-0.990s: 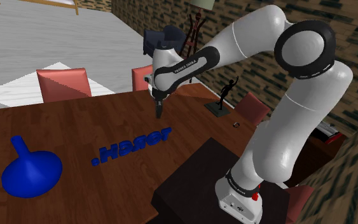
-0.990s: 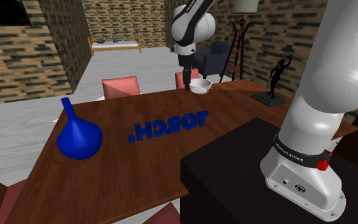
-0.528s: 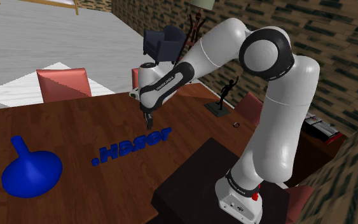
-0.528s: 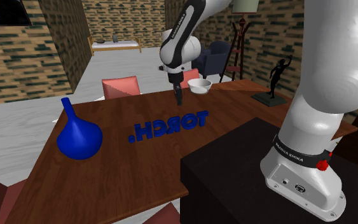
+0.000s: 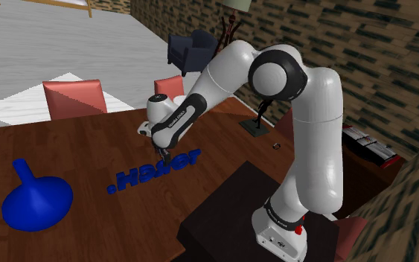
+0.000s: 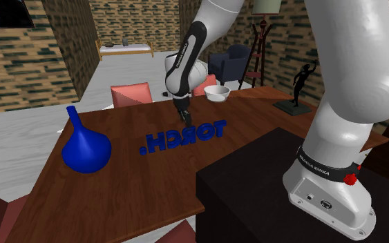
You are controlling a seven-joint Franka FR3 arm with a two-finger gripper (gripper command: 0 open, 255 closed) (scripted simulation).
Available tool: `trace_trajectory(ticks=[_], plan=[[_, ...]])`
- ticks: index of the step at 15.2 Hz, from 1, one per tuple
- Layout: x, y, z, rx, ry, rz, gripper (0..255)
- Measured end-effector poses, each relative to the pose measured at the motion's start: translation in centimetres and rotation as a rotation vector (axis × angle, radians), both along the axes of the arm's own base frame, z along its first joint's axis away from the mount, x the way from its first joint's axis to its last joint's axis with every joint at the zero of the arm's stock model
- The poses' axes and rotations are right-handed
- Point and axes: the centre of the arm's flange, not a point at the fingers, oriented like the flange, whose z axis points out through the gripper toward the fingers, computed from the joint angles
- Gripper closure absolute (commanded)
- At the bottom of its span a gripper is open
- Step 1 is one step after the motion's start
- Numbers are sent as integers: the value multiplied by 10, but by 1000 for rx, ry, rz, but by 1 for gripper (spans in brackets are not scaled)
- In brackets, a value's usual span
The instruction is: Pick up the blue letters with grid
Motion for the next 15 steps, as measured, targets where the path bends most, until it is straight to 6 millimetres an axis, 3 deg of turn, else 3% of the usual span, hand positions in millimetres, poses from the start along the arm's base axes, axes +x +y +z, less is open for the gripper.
trace_trajectory(ticks=[7,8,15], plan=[[0,1,-38,0,1,11,0],[0,1,-39,0,1,11,255],[0,1,-41,0,0,10,255]])
